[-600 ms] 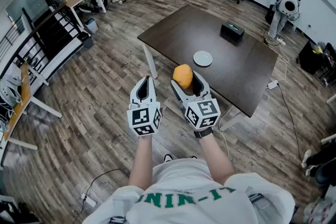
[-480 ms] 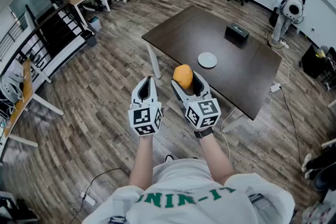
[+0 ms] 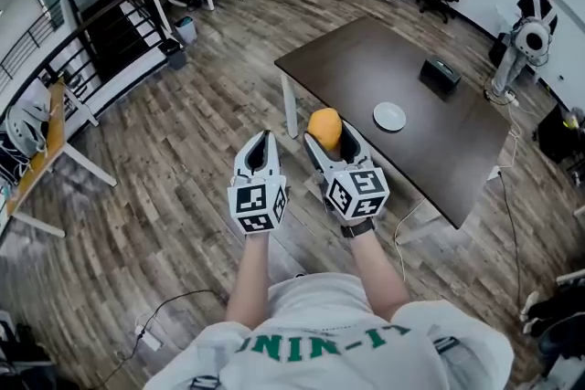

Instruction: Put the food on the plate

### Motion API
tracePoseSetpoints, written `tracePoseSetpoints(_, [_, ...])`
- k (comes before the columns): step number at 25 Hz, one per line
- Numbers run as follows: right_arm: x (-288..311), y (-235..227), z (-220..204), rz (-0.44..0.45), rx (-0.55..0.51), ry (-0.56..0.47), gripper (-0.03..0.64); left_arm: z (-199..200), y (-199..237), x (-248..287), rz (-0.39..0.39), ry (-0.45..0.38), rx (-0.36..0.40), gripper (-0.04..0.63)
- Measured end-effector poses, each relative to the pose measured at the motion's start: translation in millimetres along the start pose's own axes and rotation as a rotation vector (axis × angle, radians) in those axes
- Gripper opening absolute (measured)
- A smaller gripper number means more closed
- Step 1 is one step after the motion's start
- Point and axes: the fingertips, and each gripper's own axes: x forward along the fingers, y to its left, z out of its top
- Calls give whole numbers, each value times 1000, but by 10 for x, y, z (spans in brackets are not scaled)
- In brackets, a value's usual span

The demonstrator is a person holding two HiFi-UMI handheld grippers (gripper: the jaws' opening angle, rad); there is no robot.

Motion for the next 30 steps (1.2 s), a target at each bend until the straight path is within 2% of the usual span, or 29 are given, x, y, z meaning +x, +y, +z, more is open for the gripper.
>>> tracePoseSetpoints(7, [344,169,-215,23,-14,35,345,-224,453,123,13,17,-82,11])
tracePoseSetpoints(14, [606,-20,-412,-38,-44,87,345,-535,645,443,-22,59,-146,11])
tracePoseSetpoints(19, [827,-432,-511,-66,-20,103,345,-677,630,880,-33,79,-174,11])
tracePoseSetpoints(24, [1211,-997,-550,-89,14,99,345,-786,490,1556,-67,99,-150,11])
tracePoseSetpoints(30, [1798,-1895,-155,-91,25,65,345,-524,197,2735,-93,83,-107,11])
